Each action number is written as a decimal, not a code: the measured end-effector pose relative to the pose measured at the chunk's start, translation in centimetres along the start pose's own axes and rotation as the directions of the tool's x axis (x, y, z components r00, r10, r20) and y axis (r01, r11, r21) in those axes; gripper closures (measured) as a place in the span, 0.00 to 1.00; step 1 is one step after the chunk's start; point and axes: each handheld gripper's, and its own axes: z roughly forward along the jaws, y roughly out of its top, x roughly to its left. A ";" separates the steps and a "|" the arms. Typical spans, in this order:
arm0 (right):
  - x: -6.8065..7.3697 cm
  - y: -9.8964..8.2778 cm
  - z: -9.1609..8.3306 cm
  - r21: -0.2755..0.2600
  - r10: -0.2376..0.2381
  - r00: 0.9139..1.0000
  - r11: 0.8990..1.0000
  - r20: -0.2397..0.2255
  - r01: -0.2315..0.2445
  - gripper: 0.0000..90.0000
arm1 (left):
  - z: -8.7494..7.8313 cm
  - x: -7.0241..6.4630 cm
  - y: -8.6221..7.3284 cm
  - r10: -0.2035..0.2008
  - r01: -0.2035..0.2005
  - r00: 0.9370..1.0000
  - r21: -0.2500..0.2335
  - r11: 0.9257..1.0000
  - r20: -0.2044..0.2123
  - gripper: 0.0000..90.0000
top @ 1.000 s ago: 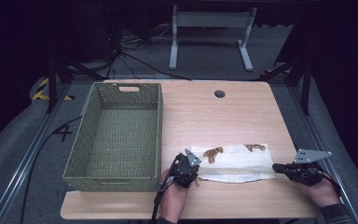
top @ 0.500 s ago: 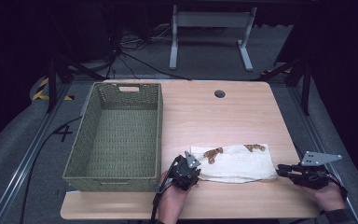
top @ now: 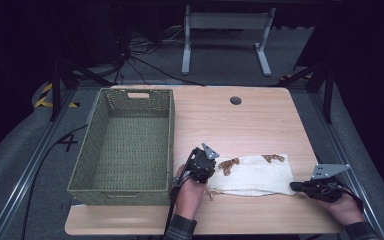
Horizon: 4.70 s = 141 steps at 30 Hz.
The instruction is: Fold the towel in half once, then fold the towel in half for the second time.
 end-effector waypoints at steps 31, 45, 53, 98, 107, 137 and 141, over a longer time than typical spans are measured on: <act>0.0 -0.1 0.1 0.001 -0.010 1.000 1.000 0.020 0.010 0.97 | 4.3 4.1 1.3 -0.061 0.061 0.998 0.008 0.998 -0.018 1.00; -1.1 1.1 -0.6 -0.092 0.025 0.999 0.996 0.048 -0.020 0.91 | 4.3 3.9 1.2 -0.051 0.052 0.998 0.009 0.999 -0.030 0.91; -3.9 3.4 0.9 -0.124 0.061 0.991 0.991 0.117 -0.046 0.81 | 5.0 4.5 0.7 -0.080 0.081 0.996 0.029 0.996 -0.041 0.77; -6.3 3.5 -0.1 -0.171 0.075 0.987 0.984 0.145 -0.050 0.98 | 1.5 2.3 0.5 -0.059 0.064 0.997 -0.117 0.991 0.046 0.96; -4.9 2.7 -0.6 -0.147 0.063 0.989 0.988 0.135 -0.042 0.98 | 0.6 1.2 -0.7 -0.057 0.062 0.997 -0.117 0.991 0.048 0.96; -0.1 0.1 -2.1 -0.104 0.027 0.994 0.994 0.106 -0.016 0.98 | -1.5 -2.6 -4.6 -0.028 0.030 0.999 -0.072 0.997 0.030 0.96; 0.2 -0.3 -1.5 -0.064 0.017 0.995 0.998 0.097 -0.011 0.98 | -1.1 -2.6 -5.0 -0.027 0.029 0.999 -0.038 0.999 0.047 0.96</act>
